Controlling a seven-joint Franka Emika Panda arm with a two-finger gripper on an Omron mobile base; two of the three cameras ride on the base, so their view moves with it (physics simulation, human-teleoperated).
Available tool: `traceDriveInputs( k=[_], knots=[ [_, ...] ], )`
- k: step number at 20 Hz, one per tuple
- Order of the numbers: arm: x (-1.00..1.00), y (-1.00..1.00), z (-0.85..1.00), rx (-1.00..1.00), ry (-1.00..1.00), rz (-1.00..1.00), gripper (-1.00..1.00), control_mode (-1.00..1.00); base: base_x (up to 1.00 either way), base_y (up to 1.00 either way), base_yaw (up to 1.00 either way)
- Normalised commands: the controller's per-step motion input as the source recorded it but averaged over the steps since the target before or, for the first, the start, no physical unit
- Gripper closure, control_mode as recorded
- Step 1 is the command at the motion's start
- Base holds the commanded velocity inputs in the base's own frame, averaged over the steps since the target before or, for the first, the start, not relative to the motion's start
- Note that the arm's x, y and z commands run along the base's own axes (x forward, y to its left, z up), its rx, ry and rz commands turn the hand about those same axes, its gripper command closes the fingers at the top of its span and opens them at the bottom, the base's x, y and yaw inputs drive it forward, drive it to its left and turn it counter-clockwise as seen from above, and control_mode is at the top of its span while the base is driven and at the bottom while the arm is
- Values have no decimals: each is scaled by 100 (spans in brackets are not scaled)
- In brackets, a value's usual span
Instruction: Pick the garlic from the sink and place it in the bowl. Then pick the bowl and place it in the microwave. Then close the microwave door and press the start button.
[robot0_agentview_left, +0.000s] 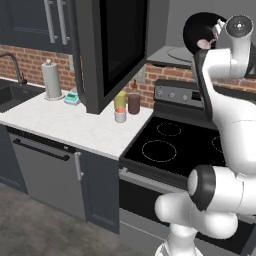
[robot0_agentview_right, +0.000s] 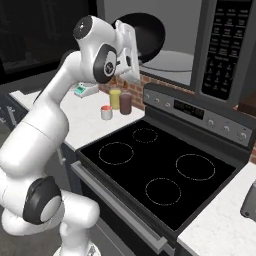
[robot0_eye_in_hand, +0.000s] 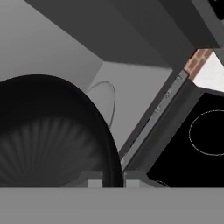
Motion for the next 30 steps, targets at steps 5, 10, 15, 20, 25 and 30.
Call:
traceDriveInputs(
  k=[5, 10, 15, 20, 25, 30],
  knots=[
    [63, -29, -1, 0, 0, 1, 100, -100, 0, 0, 0],
    [63, -30, -4, 0, 0, 2, 100, -100, 0, 0, 0],
    [59, -25, -11, 0, 2, 3, 100, -100, 0, 0, 0],
    [38, -20, -20, 0, 3, 4, 100, -100, 0, 0, 0],
    [30, -14, -6, 0, 5, 4, 100, -100, 0, 0, 0],
    [25, -8, -5, 0, 3, 2, 100, -100, 0, 0, 0]
  ],
)
